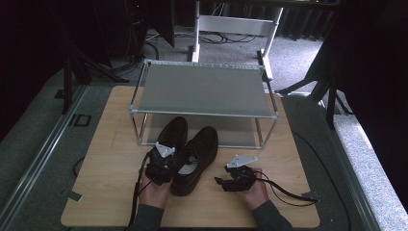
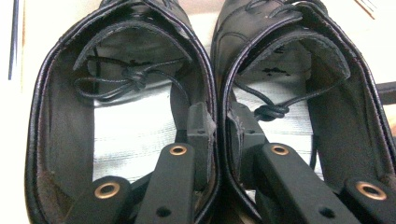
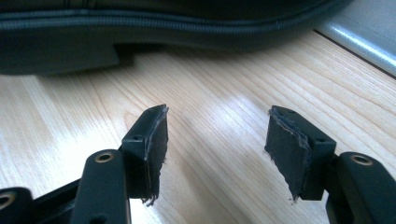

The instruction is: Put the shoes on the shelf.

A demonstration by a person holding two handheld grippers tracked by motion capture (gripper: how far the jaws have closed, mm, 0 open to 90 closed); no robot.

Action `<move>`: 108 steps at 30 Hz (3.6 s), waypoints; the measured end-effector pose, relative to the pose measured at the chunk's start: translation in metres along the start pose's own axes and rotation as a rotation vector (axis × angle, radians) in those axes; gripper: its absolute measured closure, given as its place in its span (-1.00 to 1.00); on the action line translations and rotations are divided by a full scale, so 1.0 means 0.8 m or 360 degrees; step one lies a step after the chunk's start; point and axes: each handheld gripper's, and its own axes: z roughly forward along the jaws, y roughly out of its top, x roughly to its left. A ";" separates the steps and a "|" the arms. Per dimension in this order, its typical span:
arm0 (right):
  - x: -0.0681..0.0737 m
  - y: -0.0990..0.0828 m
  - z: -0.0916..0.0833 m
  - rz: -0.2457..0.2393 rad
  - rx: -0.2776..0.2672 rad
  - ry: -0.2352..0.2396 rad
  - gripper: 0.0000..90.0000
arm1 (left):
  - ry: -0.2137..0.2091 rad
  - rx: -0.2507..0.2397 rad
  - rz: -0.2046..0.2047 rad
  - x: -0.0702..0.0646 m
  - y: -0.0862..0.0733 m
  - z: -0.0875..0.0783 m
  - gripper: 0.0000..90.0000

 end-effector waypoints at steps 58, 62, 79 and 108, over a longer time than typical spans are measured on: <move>-0.009 -0.011 -0.003 0.0014 0.0009 -0.0027 -0.15 | 0.0236 -0.0161 -0.0174 0.005 0.066 0.081 0.80; -0.009 -0.011 -0.002 0.0010 0.0011 -0.0029 -0.15 | 0.0263 -0.0186 -0.0175 0.005 0.068 0.087 0.80; -0.009 -0.012 -0.002 0.0004 0.0016 -0.0036 -0.15 | 0.0340 -0.0339 -0.0182 -0.004 0.073 0.116 0.80; -0.010 -0.015 -0.002 0.0005 0.0026 -0.0043 -0.15 | 0.0425 -0.0597 -0.0152 -0.002 0.085 0.131 0.90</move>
